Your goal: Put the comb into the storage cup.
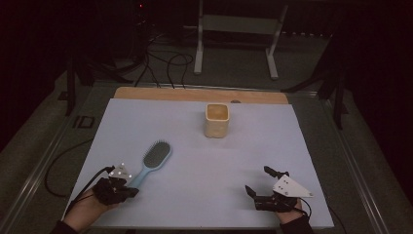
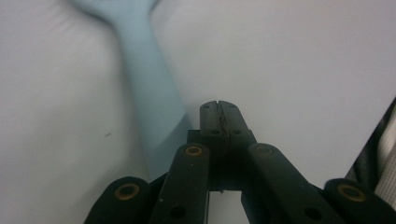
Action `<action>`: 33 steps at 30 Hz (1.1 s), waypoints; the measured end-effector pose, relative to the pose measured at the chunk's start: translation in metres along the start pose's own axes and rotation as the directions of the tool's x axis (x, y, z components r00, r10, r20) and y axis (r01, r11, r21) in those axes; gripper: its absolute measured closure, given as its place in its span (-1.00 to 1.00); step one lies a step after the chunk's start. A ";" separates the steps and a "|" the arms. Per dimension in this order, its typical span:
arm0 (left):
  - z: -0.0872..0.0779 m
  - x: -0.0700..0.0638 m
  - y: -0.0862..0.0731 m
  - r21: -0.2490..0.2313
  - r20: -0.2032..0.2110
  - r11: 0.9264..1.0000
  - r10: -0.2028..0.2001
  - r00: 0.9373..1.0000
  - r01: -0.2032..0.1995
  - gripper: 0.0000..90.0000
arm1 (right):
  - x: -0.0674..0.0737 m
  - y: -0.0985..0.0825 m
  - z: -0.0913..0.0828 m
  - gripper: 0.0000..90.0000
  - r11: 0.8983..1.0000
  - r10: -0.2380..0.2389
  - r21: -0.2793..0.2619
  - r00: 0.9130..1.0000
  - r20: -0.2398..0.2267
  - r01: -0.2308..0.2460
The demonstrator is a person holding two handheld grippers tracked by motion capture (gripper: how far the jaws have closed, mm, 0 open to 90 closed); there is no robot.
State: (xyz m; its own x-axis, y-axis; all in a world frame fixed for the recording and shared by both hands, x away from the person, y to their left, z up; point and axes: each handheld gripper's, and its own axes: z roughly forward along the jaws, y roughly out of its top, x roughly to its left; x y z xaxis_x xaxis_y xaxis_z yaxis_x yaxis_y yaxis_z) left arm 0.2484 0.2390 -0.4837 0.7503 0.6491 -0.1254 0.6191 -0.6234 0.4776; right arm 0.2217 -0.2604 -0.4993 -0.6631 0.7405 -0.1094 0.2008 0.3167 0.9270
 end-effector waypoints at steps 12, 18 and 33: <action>-0.009 0.019 -0.004 0.023 -0.083 0.999 -0.028 0.996 0.030 1.00 | 0.000 0.000 0.000 -0.79 1.000 -0.001 0.000 1.000 -0.002 0.001; -0.012 0.030 -0.008 0.024 -0.113 0.998 -0.055 0.992 0.058 1.00 | 0.000 0.000 0.001 -0.79 1.000 -0.003 0.001 1.000 -0.005 0.003; -0.042 0.031 0.003 -0.041 -0.125 0.998 -0.042 0.991 0.037 1.00 | 0.000 0.000 0.001 -0.79 1.000 0.000 -0.001 1.000 -0.007 0.000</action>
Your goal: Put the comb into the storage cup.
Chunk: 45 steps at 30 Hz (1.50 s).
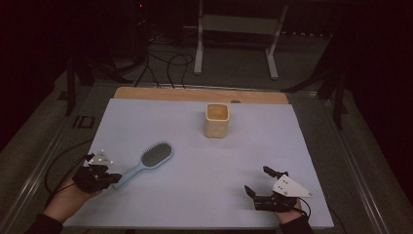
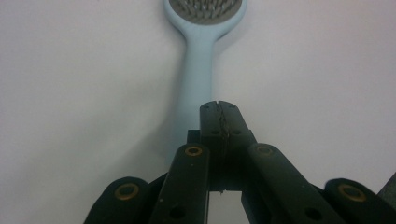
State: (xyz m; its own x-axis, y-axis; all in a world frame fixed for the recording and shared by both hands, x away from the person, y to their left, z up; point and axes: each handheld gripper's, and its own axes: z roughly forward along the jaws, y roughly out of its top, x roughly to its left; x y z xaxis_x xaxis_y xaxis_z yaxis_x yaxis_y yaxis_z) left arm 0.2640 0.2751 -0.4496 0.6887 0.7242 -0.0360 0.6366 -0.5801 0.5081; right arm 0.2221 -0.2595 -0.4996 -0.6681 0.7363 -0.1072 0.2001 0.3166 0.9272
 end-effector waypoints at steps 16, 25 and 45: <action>-0.006 0.005 0.024 -0.022 0.022 0.999 -0.029 0.999 0.029 0.99 | 0.000 0.000 0.000 -0.79 1.000 0.005 -0.003 1.000 -0.002 -0.005; 0.005 0.003 0.038 -0.001 0.037 1.000 -0.017 0.999 0.017 0.84 | -0.001 0.000 0.001 -0.79 1.000 0.007 -0.003 1.000 -0.005 -0.007; 0.033 -0.002 0.054 0.101 0.032 0.994 0.027 0.999 -0.030 -0.30 | 0.000 0.000 0.001 -0.79 1.000 0.006 -0.005 1.000 -0.013 -0.006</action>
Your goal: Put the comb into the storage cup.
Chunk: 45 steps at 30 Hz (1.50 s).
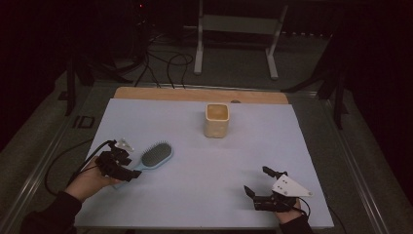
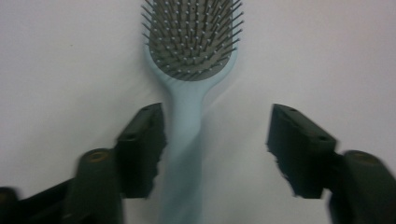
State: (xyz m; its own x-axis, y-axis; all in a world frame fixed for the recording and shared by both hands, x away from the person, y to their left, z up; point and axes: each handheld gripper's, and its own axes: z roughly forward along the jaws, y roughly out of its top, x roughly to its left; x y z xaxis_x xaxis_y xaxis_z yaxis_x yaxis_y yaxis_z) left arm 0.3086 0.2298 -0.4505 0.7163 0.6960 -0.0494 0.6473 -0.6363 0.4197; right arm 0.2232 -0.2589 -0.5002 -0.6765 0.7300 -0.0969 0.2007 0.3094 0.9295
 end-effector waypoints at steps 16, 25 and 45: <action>0.025 0.004 0.012 0.125 0.017 0.992 0.034 0.999 -0.035 -0.97 | 0.000 0.000 0.000 -0.79 1.000 0.000 0.001 1.000 -0.004 0.000; 0.036 0.010 0.016 0.170 0.005 0.984 0.044 0.999 -0.044 -0.88 | 0.001 0.000 0.000 -0.79 1.000 -0.002 0.002 1.000 -0.005 0.002; 0.049 0.021 0.023 0.217 0.012 0.974 0.069 0.998 -0.070 -0.41 | 0.000 0.000 0.001 -0.79 1.000 -0.003 0.005 1.000 -0.008 0.003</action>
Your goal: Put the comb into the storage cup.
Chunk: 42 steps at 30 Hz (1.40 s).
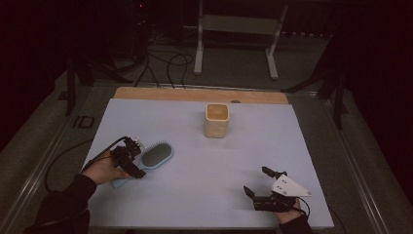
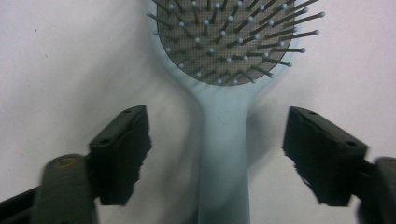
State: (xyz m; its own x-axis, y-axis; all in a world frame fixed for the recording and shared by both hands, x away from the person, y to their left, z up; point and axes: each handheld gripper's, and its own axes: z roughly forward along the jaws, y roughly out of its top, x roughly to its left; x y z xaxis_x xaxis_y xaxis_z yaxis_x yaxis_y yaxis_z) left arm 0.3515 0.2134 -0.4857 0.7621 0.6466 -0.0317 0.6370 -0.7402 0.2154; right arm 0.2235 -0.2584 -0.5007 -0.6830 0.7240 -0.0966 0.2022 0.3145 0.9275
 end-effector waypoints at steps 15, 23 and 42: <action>0.005 -0.002 0.008 0.038 0.001 0.999 0.030 1.000 -0.030 0.16 | 0.000 0.000 0.000 -0.79 1.000 0.001 0.000 1.000 -0.002 -0.001; 0.005 -0.003 0.014 0.068 -0.002 0.997 0.046 0.999 -0.046 0.35 | 0.000 0.000 0.000 -0.79 1.000 0.000 0.002 1.000 -0.003 0.000; 0.005 -0.004 0.010 0.049 -0.005 0.998 0.026 1.000 -0.026 0.56 | 0.000 0.000 0.001 -0.79 1.000 0.001 0.003 1.000 -0.003 -0.001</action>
State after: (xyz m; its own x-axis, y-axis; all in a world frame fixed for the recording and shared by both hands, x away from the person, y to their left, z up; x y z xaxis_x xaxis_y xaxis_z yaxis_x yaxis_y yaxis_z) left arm 0.3556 0.2022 -0.4879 0.7778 0.6282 -0.0210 0.6221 -0.7647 0.1679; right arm 0.2238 -0.2579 -0.5009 -0.6849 0.7225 -0.0945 0.2051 0.3156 0.9265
